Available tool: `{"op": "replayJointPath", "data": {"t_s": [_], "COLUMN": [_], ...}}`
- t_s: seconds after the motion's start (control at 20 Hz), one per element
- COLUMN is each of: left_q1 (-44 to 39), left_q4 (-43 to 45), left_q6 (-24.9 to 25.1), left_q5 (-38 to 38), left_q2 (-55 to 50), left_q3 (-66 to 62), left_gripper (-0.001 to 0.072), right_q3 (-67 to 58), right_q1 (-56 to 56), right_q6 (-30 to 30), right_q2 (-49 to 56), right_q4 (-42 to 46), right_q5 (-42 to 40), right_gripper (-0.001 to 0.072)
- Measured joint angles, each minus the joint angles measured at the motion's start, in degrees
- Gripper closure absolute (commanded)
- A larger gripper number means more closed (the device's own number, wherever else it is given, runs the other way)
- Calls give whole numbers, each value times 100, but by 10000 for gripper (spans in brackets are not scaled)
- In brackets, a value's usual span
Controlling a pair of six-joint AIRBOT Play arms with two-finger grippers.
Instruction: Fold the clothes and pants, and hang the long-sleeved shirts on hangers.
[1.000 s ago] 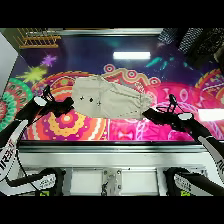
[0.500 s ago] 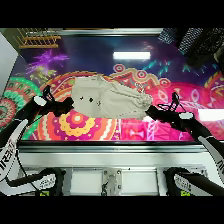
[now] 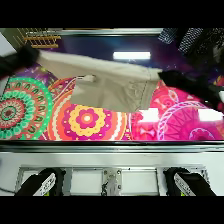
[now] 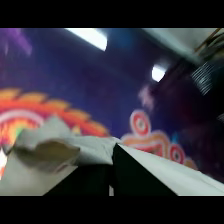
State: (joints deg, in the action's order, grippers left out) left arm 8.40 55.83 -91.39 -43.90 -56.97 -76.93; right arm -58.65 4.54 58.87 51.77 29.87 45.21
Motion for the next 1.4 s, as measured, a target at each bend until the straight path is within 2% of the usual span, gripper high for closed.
{"op": "replayJointPath", "data": {"t_s": [0.2,0.4,0.65,0.8,0.9,1.0,1.15,1.4], "left_q1": [31,33,33,26,-70,-297,-691,-1078], "left_q4": [4,7,4,-9,-42,-39,-26,-15], "left_q6": [153,223,240,240,238,234,190,87], "left_q5": [22,90,232,-118,-463,-704,-640,-310], "left_q2": [1141,2041,2343,1825,1174,293,-997,-2610], "left_q3": [-999,-1364,-1464,-1473,-1473,-1471,-1484,-2057], "left_gripper": [704,704,704,705,704,704,705,705], "right_q3": [-885,-1134,-1204,-1152,-1045,-922,-848,-1198], "right_q1": [28,33,33,33,33,31,31,31], "right_q6": [411,999,2319,3202,3508,3569,3563,3436], "right_q2": [-925,-1757,-2347,-2199,-1832,-1268,-181,1290], "right_q4": [81,267,1060,1722,2092,2404,2944,3427], "right_q5": [372,660,1255,1941,2352,2603,2643,2020], "right_gripper": [698,699,699,699,699,698,698,698]}}
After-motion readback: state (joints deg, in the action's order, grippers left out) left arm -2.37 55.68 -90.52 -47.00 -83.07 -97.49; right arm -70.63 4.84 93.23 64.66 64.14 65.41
